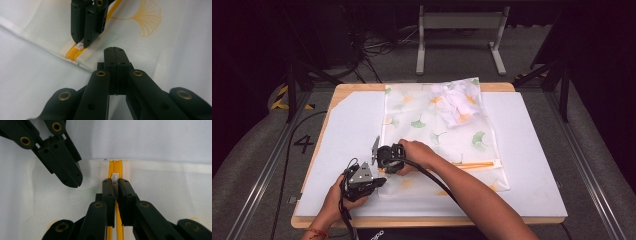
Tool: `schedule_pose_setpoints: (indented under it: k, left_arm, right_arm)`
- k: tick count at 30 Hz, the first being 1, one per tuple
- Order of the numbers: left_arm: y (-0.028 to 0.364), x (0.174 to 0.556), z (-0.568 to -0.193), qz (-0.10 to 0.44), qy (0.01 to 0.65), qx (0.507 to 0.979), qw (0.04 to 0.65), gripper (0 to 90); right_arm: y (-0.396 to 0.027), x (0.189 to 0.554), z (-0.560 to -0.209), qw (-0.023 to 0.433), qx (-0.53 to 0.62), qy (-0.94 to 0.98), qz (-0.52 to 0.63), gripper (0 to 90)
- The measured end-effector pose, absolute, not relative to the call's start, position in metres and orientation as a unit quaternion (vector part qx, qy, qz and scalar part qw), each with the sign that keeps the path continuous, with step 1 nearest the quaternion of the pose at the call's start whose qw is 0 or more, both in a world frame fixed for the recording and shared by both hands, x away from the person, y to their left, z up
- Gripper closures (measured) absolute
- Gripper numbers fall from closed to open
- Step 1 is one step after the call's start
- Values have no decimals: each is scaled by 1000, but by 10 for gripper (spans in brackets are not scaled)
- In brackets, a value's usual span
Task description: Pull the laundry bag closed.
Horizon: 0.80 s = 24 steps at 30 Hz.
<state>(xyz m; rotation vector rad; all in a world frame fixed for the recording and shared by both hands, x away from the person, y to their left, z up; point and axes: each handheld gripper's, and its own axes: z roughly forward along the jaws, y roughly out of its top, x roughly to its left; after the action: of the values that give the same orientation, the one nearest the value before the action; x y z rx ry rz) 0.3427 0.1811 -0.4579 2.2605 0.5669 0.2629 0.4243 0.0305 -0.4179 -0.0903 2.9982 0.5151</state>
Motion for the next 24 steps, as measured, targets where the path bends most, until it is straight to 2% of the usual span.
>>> schedule_pose_setpoints:
  k: [6, 10, 15, 18, 21, 24]
  left_arm:
    - [181, 343, -458, 105, 225, 888, 387, 900]
    - [181, 342, -458, 110, 223, 888, 386, 900]
    - [181, 342, -458, 110, 221, 888, 387, 900]
    - [181, 343, -458, 109, 218, 889, 388, 900]
    - [181, 342, -458, 107, 223, 888, 387, 900]
    - [181, 342, -458, 109, 222, 888, 387, 900]
  right_arm:
    - [25, 425, -418, 52, -21, 981, 184, 895]
    - [28, 424, -417, 63, -31, 985, 160, 801]
    - [31, 423, -417, 85, -46, 984, 147, 821]
    - [36, 420, -417, 94, -61, 984, 136, 786]
    - [37, 424, -415, 50, -44, 989, 135, 736]
    - [35, 432, -413, 15, -38, 990, 137, 738]
